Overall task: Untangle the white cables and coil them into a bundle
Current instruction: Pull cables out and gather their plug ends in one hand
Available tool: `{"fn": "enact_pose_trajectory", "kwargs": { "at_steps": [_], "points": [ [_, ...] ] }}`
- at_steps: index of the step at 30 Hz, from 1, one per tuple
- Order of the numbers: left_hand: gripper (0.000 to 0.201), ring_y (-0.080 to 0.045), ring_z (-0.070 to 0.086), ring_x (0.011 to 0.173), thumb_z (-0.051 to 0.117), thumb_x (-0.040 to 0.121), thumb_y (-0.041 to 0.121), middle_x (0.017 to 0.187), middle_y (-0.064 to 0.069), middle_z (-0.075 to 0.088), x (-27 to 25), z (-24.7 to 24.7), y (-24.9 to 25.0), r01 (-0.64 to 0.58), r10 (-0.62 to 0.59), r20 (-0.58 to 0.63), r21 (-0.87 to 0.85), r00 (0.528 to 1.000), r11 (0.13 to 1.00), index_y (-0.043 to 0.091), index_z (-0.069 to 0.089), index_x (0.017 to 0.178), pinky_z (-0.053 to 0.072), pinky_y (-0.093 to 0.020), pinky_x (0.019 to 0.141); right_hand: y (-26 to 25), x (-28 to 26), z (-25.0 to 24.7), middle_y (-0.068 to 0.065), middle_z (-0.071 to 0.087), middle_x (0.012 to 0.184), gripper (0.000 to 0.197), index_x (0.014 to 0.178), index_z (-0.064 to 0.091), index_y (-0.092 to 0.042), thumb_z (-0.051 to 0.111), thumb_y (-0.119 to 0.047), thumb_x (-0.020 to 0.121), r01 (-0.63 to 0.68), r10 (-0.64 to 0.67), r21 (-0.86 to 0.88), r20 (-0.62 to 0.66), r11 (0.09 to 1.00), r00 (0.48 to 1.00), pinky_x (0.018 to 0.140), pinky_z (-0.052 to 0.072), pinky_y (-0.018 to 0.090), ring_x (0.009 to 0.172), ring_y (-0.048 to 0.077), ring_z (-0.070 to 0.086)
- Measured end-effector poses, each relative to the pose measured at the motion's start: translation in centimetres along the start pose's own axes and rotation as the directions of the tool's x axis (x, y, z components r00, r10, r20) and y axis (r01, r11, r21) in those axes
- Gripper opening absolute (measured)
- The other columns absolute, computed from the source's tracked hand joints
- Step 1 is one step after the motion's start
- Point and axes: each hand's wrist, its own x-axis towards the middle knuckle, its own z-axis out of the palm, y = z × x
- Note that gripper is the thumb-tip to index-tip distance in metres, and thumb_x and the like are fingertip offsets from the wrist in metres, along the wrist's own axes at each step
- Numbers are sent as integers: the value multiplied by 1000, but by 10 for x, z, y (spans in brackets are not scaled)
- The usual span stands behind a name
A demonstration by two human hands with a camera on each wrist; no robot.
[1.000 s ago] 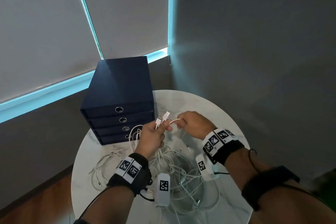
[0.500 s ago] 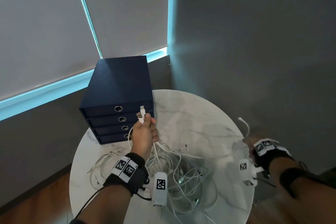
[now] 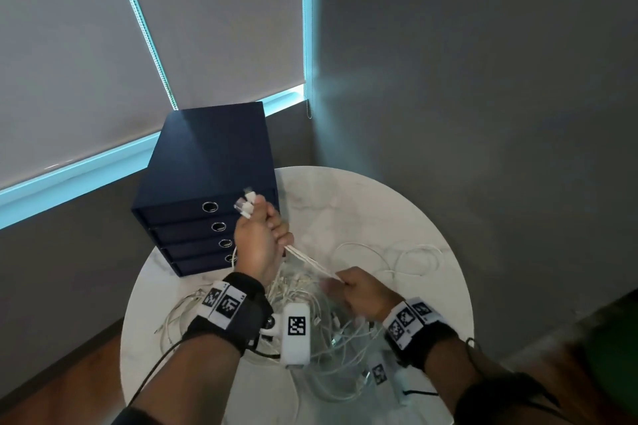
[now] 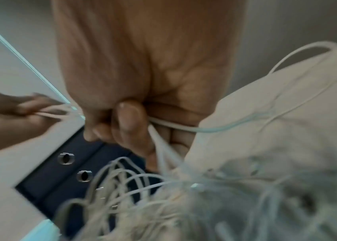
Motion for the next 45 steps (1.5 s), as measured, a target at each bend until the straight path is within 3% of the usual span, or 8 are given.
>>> {"fn": "enact_pose_trajectory", "kwargs": {
  "at_steps": [7, 13, 19, 25, 28, 34, 38, 45],
  "points": [
    [41, -6, 17, 40, 33, 109, 35, 51, 9, 23, 14, -33, 35, -95, 88, -94, -69, 992, 993, 22, 39, 70, 16, -17, 34, 79, -30, -98, 5, 63, 71, 44, 61, 56, -22, 53, -50, 95, -302, 179, -411, -312, 860, 933, 73, 42, 31, 70, 18, 58],
    [41, -6, 17, 40, 33, 109, 36, 51, 9, 23, 17, -42, 38, -98, 87, -125, -83, 988, 992, 23, 39, 70, 15, -18, 35, 112, -76, -167, 15, 70, 114, 27, 117, 71, -20, 55, -30, 98, -525, 319, -277, -544, 805, 776, 83, 43, 30, 101, 27, 64],
    [42, -5, 17, 38, 33, 109, 38, 49, 9, 23, 18, -42, 17, -35, 26, -99, -83, 995, 996, 22, 41, 70, 15, -17, 33, 141, -96, -189, 19, 71, 101, 77, 99, 74, -13, 29, -75, 88, -725, 423, -236, -680, 647, 599, 87, 52, 43, 95, 36, 66],
    [41, -6, 19, 39, 35, 108, 38, 51, 9, 25, 15, -44, 8, -23, 17, -127, -45, 992, 999, 21, 42, 71, 16, -19, 33, 168, -112, -172, 24, 66, 115, 38, 104, 69, 3, 53, -32, 99, -855, 612, -110, -652, 507, 447, 82, 46, 37, 99, 36, 62],
    [42, -6, 19, 38, 35, 109, 37, 50, 9, 26, 15, -42, 8, -18, 17, -131, -7, 991, 1000, 21, 42, 71, 16, -18, 33, 184, -110, -174, 31, 66, 101, 28, 84, 66, 5, 51, -13, 97, -829, 600, -231, -595, 509, 534, 89, 50, 46, 92, 40, 62],
    [41, -5, 20, 40, 38, 108, 33, 52, 8, 26, 5, -33, -9, 50, -46, -47, 96, 998, 994, 19, 43, 71, 18, -18, 34, 166, -128, -167, 0, 37, 155, 88, 152, 31, -27, 73, -34, 75, -816, 621, -436, -533, 379, 574, 112, 38, 34, 138, 23, 42],
    [38, -7, 23, 41, 42, 107, 32, 54, 6, 28, -7, -17, -33, 92, -98, 19, 184, 995, 979, 16, 46, 73, 21, -19, 38, 111, -88, -158, 6, 33, 156, 74, 150, 33, -17, 59, -36, 84, -662, 415, -461, -531, 591, 739, 117, 29, 35, 141, 28, 35],
    [37, -15, 36, 45, 41, 107, 29, 57, -1, 35, -24, 4, -56, 32, -150, 221, 463, 964, 886, 12, 49, 76, 38, -26, 49, -29, 8, -80, -6, 67, 120, 26, 122, 62, -25, 59, -29, 96, 237, -311, -247, -323, 939, 894, 98, 49, 25, 107, 2, 63]
  ]
}}
